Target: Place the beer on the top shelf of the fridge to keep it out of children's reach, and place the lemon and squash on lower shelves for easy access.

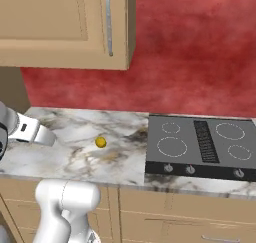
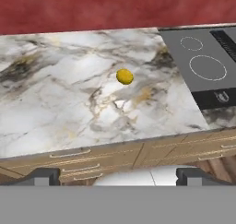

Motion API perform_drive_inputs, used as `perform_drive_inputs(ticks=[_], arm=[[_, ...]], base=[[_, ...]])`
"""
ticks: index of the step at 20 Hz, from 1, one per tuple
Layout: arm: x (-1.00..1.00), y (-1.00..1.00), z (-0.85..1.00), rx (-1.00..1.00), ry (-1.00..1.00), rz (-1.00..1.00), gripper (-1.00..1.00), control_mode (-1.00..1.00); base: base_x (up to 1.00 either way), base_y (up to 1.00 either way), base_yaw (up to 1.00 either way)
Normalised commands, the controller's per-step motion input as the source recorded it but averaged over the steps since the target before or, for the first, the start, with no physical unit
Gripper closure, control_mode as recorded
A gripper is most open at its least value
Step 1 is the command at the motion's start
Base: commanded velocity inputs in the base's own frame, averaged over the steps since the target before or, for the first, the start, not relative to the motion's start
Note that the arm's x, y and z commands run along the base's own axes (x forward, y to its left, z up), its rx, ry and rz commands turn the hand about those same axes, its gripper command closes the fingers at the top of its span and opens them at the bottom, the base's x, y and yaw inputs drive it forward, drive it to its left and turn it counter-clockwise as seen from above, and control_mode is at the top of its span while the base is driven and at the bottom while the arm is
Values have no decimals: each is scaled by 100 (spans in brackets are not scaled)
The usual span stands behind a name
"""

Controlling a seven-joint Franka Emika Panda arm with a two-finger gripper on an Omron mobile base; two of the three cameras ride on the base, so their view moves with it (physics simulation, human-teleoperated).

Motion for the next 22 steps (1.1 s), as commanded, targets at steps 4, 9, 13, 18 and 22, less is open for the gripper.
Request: perform_drive_inputs(ticks=[4,9,13,18,22], arm=[[17,0,-10,1,1,11,-100,-100],[52,-18,-37,0,7,24,-100,-100],[29,-27,-26,0,15,5,-100,-100],[29,-25,-33,-2,14,0,-100,-100],[31,-44,-36,0,16,0,-100,-100]], base=[[61,0,40],[0,0,0],[0,0,0],[0,0,0],[0,0,0]])
